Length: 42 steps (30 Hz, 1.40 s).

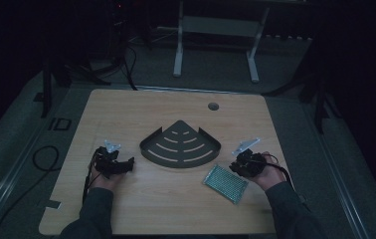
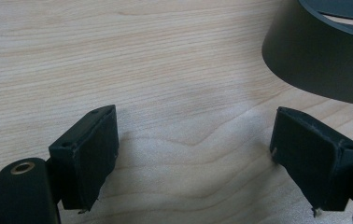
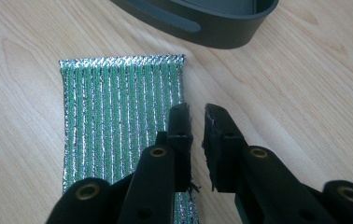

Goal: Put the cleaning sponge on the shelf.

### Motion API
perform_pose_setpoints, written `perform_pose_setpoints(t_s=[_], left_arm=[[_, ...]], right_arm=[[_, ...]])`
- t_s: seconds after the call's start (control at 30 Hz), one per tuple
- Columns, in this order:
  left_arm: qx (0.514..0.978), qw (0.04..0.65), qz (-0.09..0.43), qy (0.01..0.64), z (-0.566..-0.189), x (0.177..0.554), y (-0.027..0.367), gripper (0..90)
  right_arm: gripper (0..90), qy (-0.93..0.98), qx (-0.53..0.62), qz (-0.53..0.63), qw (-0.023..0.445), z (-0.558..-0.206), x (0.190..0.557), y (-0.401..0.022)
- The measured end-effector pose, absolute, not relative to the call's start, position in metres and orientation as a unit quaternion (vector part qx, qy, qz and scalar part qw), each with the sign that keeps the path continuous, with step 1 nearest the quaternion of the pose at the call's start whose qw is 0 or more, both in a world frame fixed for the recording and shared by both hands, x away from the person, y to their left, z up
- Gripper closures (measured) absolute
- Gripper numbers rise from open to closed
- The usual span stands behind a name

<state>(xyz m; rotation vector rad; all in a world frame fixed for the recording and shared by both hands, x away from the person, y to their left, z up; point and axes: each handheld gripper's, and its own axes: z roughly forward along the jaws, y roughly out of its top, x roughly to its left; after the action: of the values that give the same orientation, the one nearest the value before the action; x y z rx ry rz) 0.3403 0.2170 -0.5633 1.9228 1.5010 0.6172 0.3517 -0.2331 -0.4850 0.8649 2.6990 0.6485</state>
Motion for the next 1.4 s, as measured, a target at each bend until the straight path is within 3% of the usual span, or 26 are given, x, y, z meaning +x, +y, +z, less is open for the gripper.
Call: perform_pose_setpoints(t_s=[0.4,1.4], left_arm=[[0.728,0.308,0.233,0.567,-0.563,0.340,0.217,15.9],[0.728,0.307,0.233,0.567,-0.563,0.340,0.217,15.9]], right_arm=[[78.8,0.932,0.293,0.202,0.069,-0.490,0.361,-0.233],[80.3,0.949,0.271,0.159,0.030,-0.499,0.375,-0.225]])
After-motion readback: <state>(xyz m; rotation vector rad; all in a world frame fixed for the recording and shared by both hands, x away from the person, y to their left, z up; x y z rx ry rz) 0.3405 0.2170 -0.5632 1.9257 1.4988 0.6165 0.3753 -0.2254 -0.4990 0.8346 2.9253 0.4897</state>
